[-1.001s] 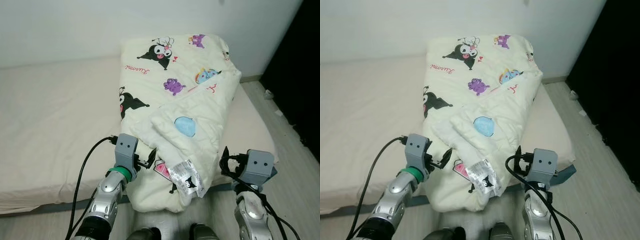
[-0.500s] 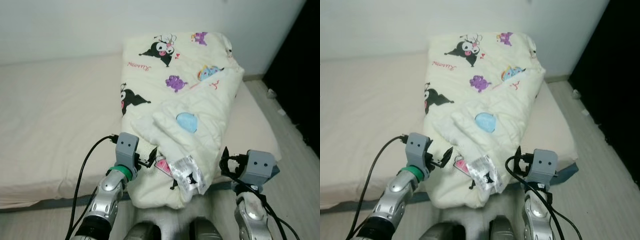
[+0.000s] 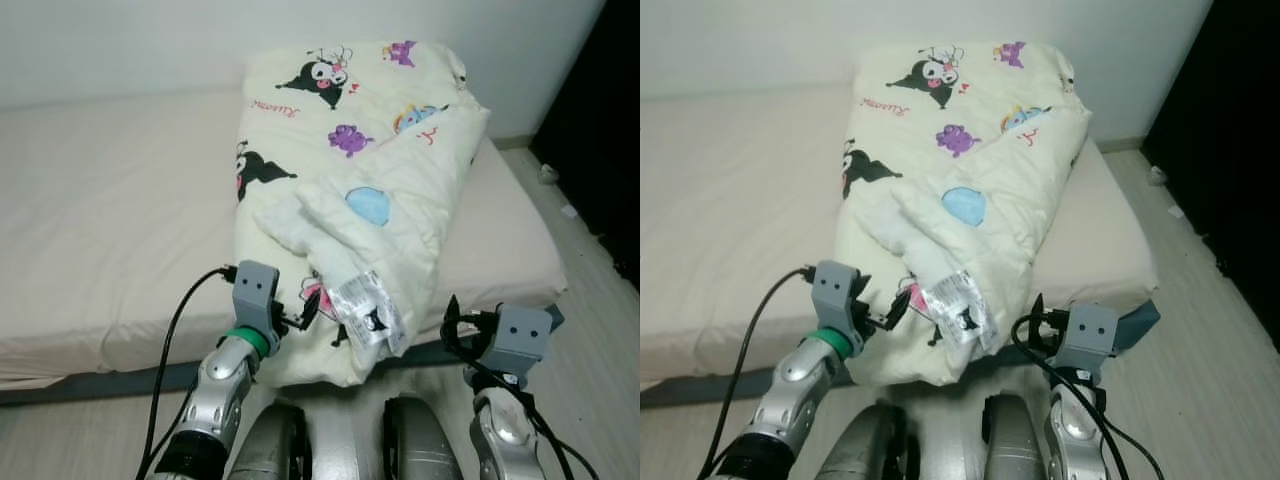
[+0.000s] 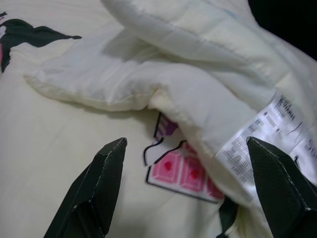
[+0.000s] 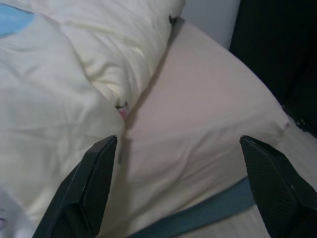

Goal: Clean up the room

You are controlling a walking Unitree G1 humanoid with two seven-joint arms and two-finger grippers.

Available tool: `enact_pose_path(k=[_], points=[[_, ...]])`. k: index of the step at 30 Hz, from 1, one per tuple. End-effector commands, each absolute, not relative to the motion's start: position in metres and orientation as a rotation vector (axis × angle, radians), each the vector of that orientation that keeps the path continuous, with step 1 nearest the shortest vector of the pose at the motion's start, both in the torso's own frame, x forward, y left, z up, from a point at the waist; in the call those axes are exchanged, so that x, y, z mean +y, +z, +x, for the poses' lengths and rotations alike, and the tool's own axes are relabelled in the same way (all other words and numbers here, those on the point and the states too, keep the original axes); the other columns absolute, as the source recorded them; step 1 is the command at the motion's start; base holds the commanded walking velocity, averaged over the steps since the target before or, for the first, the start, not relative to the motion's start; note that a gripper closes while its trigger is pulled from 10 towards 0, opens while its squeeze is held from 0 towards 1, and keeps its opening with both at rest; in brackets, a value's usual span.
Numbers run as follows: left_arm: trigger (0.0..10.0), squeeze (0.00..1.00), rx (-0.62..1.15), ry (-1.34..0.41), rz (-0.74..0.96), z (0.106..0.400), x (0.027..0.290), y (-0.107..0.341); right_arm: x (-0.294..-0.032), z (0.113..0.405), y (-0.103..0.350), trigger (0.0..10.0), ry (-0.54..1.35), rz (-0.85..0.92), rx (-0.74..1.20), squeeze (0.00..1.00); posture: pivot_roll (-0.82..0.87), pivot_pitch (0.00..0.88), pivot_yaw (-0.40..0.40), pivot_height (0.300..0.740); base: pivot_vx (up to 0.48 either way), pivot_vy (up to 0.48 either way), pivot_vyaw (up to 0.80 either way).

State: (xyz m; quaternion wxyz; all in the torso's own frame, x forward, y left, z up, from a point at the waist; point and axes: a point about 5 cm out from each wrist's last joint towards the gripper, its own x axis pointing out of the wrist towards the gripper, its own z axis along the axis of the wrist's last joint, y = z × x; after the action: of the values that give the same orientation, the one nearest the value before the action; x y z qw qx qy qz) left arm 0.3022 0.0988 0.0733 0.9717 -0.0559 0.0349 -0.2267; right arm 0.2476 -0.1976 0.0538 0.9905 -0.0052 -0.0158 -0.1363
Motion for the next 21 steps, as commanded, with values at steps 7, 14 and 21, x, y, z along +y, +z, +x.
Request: enact_pose_path(k=[7, 14, 21], points=[[10.0, 0.00, 0.077, -0.448, -0.130, 0.305, 0.104, 0.076, -0.194, 0.240, 0.048, 10.0, -0.273, -0.010, -0.014, 0.00, -0.05, 0.119, 0.143, 0.635, 0.000, 0.000, 0.00], [10.0, 0.00, 0.074, -0.466, -0.143, 0.304, 0.103, 0.077, -0.194, 0.236, 0.047, 10.0, -0.276, -0.008, -0.011, 0.00, -0.06, 0.124, 0.142, 0.635, 0.000, 0.000, 0.00], [10.0, 0.00, 0.060, -0.481, -0.168, 0.305, 0.100, 0.084, -0.195, 0.231, 0.046, 10.0, -0.276, -0.010, -0.009, 0.00, -0.06, 0.140, 0.130, 0.635, 0.000, 0.000, 0.00]])
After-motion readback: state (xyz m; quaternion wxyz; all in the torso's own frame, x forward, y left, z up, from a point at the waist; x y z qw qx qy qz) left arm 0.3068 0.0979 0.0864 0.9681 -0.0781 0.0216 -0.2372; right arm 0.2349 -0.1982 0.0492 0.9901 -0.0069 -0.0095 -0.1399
